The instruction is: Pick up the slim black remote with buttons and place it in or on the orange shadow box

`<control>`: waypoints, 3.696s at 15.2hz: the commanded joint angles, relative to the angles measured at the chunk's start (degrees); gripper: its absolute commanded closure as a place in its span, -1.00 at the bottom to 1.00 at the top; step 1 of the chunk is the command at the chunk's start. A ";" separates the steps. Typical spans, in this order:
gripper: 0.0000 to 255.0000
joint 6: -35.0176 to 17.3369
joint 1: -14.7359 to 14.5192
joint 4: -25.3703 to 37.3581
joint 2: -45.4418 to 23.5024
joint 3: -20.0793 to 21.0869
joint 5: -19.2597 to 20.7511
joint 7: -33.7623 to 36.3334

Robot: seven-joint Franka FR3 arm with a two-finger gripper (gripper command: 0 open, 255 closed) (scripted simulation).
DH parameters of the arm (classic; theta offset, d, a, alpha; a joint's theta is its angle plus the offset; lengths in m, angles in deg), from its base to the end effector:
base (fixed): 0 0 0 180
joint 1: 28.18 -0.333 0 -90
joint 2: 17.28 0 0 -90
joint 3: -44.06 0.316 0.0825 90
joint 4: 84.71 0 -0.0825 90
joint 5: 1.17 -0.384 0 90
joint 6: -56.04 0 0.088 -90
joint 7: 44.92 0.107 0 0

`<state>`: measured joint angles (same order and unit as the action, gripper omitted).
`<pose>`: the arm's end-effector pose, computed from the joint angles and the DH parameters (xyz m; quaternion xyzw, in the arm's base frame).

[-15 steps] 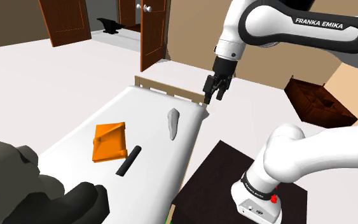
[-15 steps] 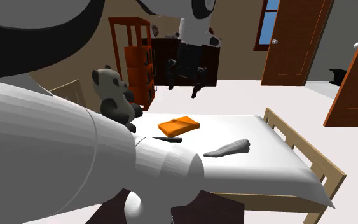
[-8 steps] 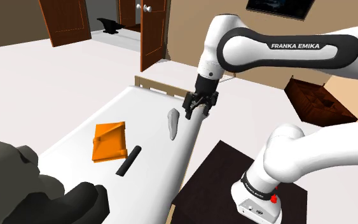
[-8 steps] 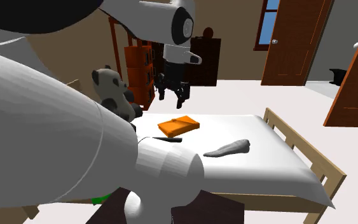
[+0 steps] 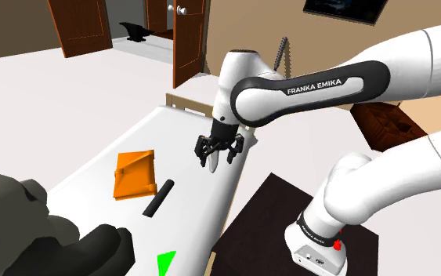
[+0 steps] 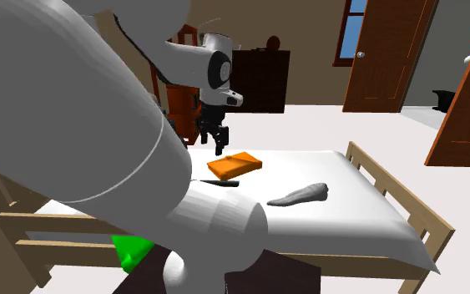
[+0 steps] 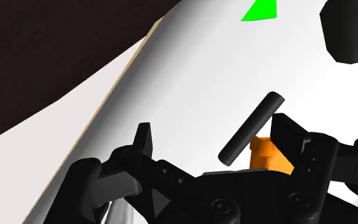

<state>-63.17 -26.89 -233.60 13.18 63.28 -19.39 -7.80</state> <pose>0.3590 0.1310 0.4201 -0.9630 0.2641 0.0232 0.0494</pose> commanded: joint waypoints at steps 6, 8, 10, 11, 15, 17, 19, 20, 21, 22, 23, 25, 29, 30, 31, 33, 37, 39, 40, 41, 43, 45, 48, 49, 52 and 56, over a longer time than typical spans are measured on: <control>-1.00 -13.81 3.52 3.98 -16.55 9.93 3.12 18.18; -1.00 -17.12 4.96 6.06 -22.10 12.25 6.51 24.48; -1.00 -19.95 6.01 8.48 -27.94 13.81 11.23 31.53; -1.00 -21.13 6.29 9.84 -30.93 14.21 14.01 35.28; -1.00 -24.03 4.27 16.25 -42.58 12.22 25.39 49.94; -1.00 -24.63 1.83 19.96 -47.84 9.68 29.71 56.02; -1.00 -24.87 -0.77 23.92 -52.76 6.97 32.87 61.12; -1.00 -24.89 -2.00 25.98 -55.13 5.67 34.09 63.36; -1.00 -24.86 -3.19 28.10 -57.45 4.41 35.09 65.42; -1.00 -24.77 -4.32 30.27 -59.73 3.20 35.90 67.31; -1.00 -24.63 -5.40 32.50 -61.98 2.03 36.51 69.04; -1.00 -24.37 -6.74 35.53 -64.94 0.57 37.10 71.13; -1.00 -26.33 -7.55 36.09 -67.47 -0.52 38.22 71.87; -1.00 -26.80 -7.75 36.26 -68.12 -0.79 38.50 72.05; -1.00 -27.27 -7.96 36.45 -68.77 -1.07 38.76 72.22; -1.00 -28.00 -8.29 36.75 -69.80 -1.50 39.17 72.49; -1.00 -27.99 -8.29 36.76 -69.80 -1.50 39.17 72.49; -1.00 -27.99 -8.29 36.76 -69.80 -1.50 39.17 72.49; -1.00 -27.99 -8.29 36.76 -69.80 -1.50 39.17 72.49; 1.00 -27.99 -8.29 36.76 -69.80 -1.50 39.17 72.49; 1.00 -27.99 -8.29 36.76 -69.80 -1.50 39.17 72.49; 1.00 -28.05 -8.29 36.65 -69.74 -1.50 39.17 72.52; 1.00 -28.16 -8.19 36.51 -69.71 -1.53 39.20 72.45; 1.00 -28.11 -8.14 36.53 -69.67 -1.51 39.17 72.40; 1.00 -27.10 -7.86 36.31 -68.46 -0.95 38.66 72.16; 1.00 -25.22 -7.03 35.58 -65.85 0.16 37.55 71.44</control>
<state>-88.75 -34.15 -197.76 -53.28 63.21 18.40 63.83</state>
